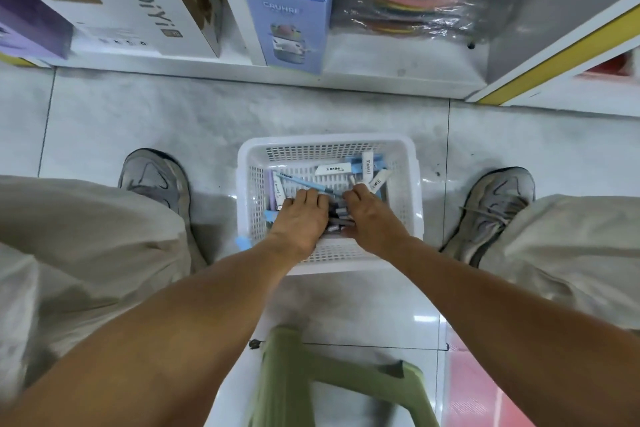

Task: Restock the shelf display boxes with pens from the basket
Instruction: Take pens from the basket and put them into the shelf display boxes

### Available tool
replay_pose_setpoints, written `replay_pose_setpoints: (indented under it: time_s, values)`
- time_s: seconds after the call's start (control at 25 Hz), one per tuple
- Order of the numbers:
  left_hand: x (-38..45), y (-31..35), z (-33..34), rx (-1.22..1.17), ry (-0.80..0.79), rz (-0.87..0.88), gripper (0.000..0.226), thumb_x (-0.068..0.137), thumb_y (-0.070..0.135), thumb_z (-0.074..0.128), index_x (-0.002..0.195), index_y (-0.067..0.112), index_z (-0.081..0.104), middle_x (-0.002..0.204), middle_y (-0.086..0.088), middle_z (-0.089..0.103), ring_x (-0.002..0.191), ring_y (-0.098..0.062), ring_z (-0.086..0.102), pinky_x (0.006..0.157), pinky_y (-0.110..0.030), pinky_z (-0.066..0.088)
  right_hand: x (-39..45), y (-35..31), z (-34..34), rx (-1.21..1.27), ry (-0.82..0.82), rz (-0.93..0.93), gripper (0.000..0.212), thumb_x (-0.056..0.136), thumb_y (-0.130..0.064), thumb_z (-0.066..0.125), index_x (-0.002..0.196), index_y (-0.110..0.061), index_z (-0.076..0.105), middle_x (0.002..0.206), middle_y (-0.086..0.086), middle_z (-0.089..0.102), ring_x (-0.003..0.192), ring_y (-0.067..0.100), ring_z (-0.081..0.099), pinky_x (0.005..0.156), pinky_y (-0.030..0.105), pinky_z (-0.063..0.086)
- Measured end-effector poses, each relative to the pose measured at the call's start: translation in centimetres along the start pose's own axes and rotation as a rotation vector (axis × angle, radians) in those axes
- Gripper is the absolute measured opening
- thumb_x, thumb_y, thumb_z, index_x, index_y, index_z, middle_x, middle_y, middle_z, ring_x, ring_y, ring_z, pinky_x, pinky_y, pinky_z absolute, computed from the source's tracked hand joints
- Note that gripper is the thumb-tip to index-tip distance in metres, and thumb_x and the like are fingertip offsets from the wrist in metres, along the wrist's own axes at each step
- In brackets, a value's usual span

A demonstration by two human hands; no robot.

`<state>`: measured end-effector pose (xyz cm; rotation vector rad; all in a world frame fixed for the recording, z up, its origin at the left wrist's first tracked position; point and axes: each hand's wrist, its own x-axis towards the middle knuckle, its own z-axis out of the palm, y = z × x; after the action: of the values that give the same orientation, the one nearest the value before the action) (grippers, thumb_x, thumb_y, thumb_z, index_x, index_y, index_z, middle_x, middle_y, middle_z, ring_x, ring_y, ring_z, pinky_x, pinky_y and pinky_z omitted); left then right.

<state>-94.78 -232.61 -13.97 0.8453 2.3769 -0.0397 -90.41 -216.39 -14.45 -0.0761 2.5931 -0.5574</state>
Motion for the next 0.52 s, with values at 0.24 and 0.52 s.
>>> replay_pose_setpoints:
  time_s: [0.24, 0.52]
  values:
    - [0.6, -0.7, 0.5, 0.108, 0.088, 0.076, 0.048, 0.088, 0.006, 0.056, 0.133, 0.004, 0.039, 0.121, -0.016, 0.057, 0.109, -0.031, 0.055, 0.088, -0.040, 0.050, 0.4, -0.5, 0.5, 0.150, 0.027, 0.023, 0.058, 0.078, -0.014, 0.082, 0.128, -0.004, 0.054, 0.125, 0.014, 0.056, 0.112, 0.032, 0.057, 0.093, 0.039, 0.048]
    - [2.2, -2.2, -1.4, -0.110, -0.136, 0.079, 0.043, 0.080, 0.015, 0.072, 0.118, 0.016, 0.052, 0.089, -0.003, 0.063, 0.078, -0.024, 0.064, 0.064, -0.033, 0.052, 0.7, 0.1, -1.6, 0.163, -0.077, 0.169, 0.074, 0.080, 0.005, 0.065, 0.145, -0.018, 0.037, 0.137, 0.002, 0.048, 0.115, 0.028, 0.057, 0.090, 0.037, 0.052]
